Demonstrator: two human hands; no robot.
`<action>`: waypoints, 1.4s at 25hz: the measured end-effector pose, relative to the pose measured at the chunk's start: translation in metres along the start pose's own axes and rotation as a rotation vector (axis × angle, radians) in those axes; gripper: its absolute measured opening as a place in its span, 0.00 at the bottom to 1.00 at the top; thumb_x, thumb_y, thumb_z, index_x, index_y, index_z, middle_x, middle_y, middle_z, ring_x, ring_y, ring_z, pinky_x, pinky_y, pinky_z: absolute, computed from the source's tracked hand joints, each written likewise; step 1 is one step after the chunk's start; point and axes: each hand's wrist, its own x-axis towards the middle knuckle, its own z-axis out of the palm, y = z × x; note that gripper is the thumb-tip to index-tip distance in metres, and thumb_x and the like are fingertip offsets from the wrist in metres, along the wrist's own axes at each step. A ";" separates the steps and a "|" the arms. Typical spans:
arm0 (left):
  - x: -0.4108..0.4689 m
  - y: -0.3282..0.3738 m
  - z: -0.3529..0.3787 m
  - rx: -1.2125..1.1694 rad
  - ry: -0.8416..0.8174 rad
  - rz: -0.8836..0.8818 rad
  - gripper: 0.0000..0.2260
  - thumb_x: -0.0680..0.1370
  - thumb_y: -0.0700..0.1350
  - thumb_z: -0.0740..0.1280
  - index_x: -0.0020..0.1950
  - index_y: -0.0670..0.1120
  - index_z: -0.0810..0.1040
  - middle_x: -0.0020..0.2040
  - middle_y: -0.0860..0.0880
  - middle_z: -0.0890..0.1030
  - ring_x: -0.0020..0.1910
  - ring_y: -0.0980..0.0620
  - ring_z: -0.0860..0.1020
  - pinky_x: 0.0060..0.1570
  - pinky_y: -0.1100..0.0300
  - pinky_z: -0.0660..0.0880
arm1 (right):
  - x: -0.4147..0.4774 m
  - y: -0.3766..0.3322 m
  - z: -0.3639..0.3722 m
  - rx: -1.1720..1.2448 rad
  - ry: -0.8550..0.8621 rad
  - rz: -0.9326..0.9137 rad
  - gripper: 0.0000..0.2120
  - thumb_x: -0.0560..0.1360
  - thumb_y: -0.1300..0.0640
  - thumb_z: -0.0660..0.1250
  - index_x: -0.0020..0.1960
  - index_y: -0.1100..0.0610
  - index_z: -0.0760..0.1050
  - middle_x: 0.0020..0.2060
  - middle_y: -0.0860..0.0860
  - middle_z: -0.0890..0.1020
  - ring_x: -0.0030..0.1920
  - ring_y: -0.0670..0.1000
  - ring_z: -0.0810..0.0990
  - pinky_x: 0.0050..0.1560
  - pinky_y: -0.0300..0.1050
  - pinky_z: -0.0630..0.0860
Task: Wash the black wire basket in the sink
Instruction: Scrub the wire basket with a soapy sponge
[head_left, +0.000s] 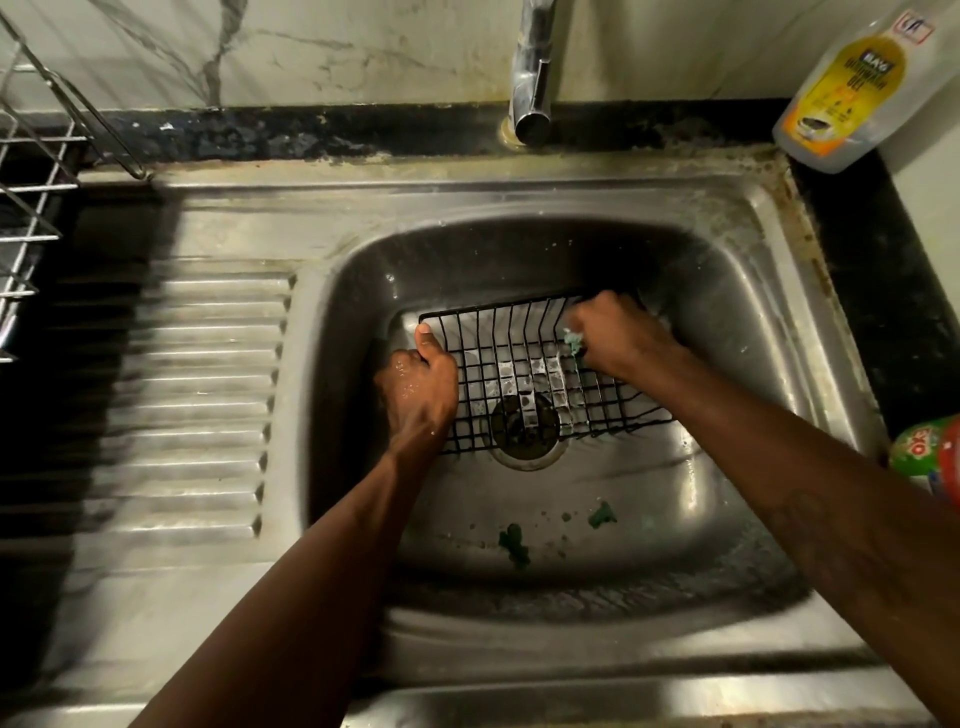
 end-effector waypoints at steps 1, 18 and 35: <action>0.002 -0.001 0.001 0.009 -0.001 0.006 0.24 0.84 0.59 0.51 0.40 0.43 0.72 0.37 0.49 0.71 0.37 0.52 0.71 0.47 0.59 0.66 | -0.002 -0.001 0.002 0.011 -0.053 -0.019 0.07 0.74 0.66 0.70 0.48 0.56 0.80 0.44 0.53 0.80 0.42 0.51 0.80 0.46 0.50 0.82; 0.004 -0.002 0.004 -0.045 0.026 -0.038 0.29 0.83 0.61 0.52 0.53 0.39 0.80 0.53 0.35 0.81 0.53 0.38 0.80 0.59 0.49 0.76 | -0.031 -0.014 -0.012 -0.224 -0.496 -0.072 0.16 0.71 0.61 0.76 0.39 0.52 0.68 0.45 0.52 0.76 0.45 0.52 0.76 0.44 0.44 0.74; -0.012 0.005 0.006 -0.024 -0.009 0.026 0.23 0.85 0.57 0.49 0.34 0.47 0.65 0.36 0.48 0.72 0.38 0.49 0.74 0.44 0.57 0.74 | 0.002 -0.089 0.030 0.557 0.626 -0.057 0.16 0.79 0.65 0.64 0.65 0.60 0.79 0.52 0.54 0.79 0.43 0.49 0.79 0.42 0.47 0.82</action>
